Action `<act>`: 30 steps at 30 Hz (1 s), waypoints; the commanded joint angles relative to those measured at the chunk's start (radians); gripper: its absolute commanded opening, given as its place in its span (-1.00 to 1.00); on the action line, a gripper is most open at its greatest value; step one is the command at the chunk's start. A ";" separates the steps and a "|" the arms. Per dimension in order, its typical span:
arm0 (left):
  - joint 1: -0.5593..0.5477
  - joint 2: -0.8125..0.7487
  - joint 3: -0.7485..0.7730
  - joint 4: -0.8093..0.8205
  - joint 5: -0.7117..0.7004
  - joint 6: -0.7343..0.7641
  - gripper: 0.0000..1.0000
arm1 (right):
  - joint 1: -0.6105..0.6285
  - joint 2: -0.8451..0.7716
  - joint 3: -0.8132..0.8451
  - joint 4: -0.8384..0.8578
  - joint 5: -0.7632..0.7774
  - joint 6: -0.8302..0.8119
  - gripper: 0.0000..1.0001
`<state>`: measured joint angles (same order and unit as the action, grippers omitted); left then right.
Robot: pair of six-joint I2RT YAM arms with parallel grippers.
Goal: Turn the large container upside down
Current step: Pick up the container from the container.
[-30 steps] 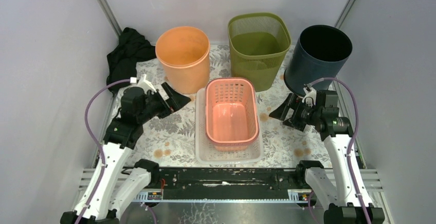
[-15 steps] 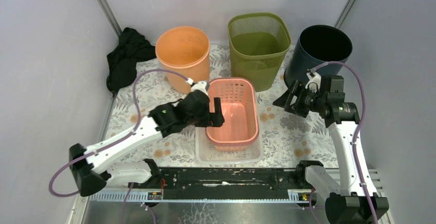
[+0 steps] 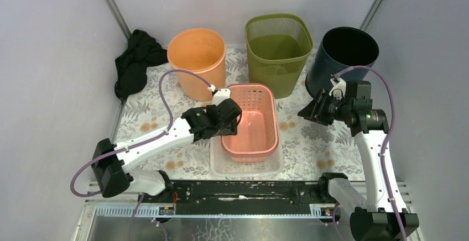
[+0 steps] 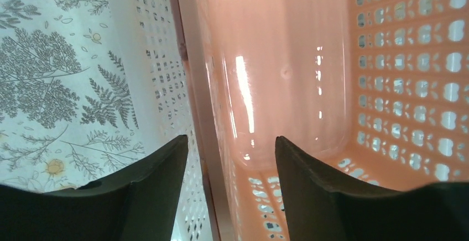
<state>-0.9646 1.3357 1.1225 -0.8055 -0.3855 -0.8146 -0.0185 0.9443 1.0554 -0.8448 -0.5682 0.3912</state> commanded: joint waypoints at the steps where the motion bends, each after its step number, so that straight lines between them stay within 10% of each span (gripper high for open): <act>1: -0.006 0.035 0.047 -0.011 -0.066 0.010 0.09 | 0.009 -0.022 -0.010 0.004 -0.016 -0.013 -0.11; 9: -0.006 0.041 0.071 -0.011 -0.068 0.011 -0.96 | 0.009 -0.047 0.001 -0.010 -0.010 -0.013 0.09; 16: -0.006 -0.010 0.128 -0.022 -0.060 0.013 -1.00 | 0.009 -0.044 0.074 -0.048 -0.008 -0.016 0.38; 30: -0.008 -0.058 0.256 0.020 0.031 0.017 -1.00 | 0.029 0.019 0.238 -0.034 -0.112 0.046 0.24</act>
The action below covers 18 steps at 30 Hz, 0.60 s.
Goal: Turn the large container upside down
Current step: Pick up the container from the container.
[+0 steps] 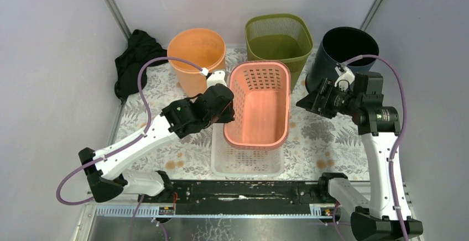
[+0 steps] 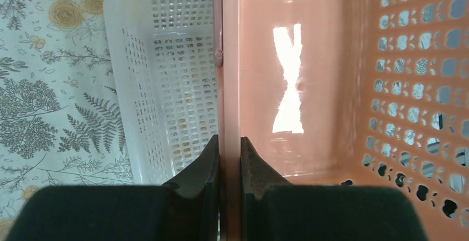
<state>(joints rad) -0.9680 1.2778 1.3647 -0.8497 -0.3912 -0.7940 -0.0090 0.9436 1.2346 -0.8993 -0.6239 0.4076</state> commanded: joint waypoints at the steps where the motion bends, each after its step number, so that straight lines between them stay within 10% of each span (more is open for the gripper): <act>1: -0.002 -0.006 0.004 0.087 0.054 -0.004 -1.00 | 0.024 0.024 0.066 0.028 -0.070 0.034 0.25; 18: 0.008 0.032 0.054 0.181 0.147 0.012 -1.00 | 0.140 0.117 0.270 -0.121 0.066 -0.014 0.49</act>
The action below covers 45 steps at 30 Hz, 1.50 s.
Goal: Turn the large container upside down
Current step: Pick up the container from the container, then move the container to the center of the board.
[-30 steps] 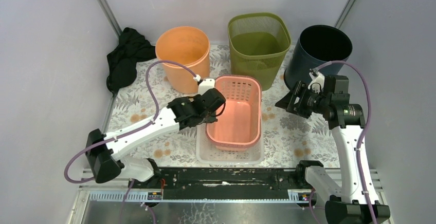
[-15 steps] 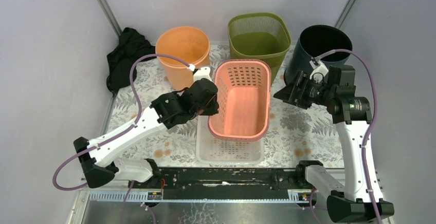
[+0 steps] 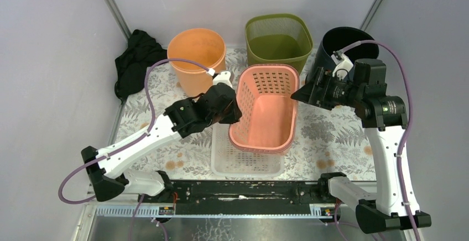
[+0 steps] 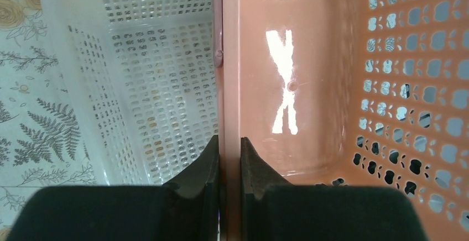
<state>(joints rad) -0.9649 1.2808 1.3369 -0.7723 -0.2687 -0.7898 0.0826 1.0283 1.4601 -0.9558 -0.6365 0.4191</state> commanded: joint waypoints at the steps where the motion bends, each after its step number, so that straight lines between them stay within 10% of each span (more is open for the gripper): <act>1: 0.006 0.039 0.091 0.104 0.026 0.008 -1.00 | 0.074 0.039 0.052 -0.077 0.104 -0.027 0.48; 9: 0.007 0.052 0.123 0.091 -0.011 0.020 -1.00 | 0.151 0.048 0.078 -0.136 0.232 -0.039 0.53; 26: 0.113 -0.064 0.404 -0.528 -0.340 0.051 -1.00 | 0.152 0.043 0.034 -0.045 0.158 0.000 0.81; 45: 0.117 -0.174 0.298 -0.350 -0.156 0.046 -1.00 | 0.188 0.081 -0.445 0.138 0.363 -0.035 0.58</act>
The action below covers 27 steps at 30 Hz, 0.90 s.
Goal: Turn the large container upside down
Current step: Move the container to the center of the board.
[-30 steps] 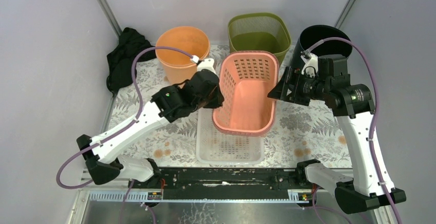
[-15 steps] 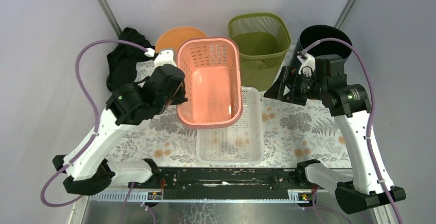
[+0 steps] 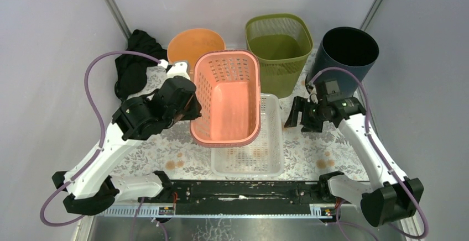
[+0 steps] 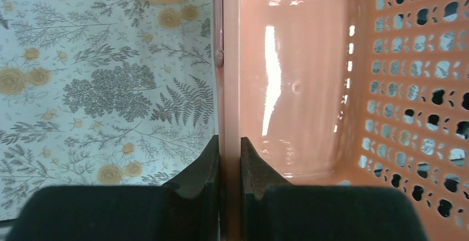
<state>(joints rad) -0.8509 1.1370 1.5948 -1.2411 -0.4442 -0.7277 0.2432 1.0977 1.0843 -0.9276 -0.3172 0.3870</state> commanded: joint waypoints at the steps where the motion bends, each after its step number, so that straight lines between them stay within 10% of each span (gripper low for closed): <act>1: 0.004 -0.035 0.040 0.115 0.014 -0.016 -1.00 | 0.036 0.021 -0.096 0.137 0.043 0.005 0.57; 11: 0.004 -0.070 0.038 0.072 -0.030 -0.018 -1.00 | 0.163 0.142 -0.209 0.380 0.054 0.089 0.49; 18: 0.004 -0.093 0.062 0.056 -0.026 -0.019 -1.00 | 0.264 0.230 -0.222 0.480 0.070 0.160 -0.23; 27: 0.003 -0.101 0.145 0.035 0.003 -0.009 -1.00 | 0.503 0.449 -0.042 0.573 0.160 0.317 -0.43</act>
<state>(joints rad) -0.8509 1.0557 1.6722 -1.2476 -0.4469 -0.7273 0.6506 1.4498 0.9165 -0.4500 -0.2070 0.6125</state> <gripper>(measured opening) 0.166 0.305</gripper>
